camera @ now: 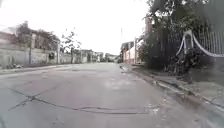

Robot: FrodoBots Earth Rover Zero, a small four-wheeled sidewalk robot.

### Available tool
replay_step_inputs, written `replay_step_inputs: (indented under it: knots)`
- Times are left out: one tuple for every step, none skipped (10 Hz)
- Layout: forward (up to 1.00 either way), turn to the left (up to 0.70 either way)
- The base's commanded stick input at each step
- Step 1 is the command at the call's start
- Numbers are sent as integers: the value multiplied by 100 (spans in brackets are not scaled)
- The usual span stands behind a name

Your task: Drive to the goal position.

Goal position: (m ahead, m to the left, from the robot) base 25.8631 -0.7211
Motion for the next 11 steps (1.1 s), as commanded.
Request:
replay_step_inputs:
  knots:
    - [100,0]
    - [100,0]
    - [100,0]
    - [100,0]
    - [100,0]
    - [100,0]
    - [100,0]
    - [100,0]
    - [100,0]
    - [100,0]
    - [100,0]
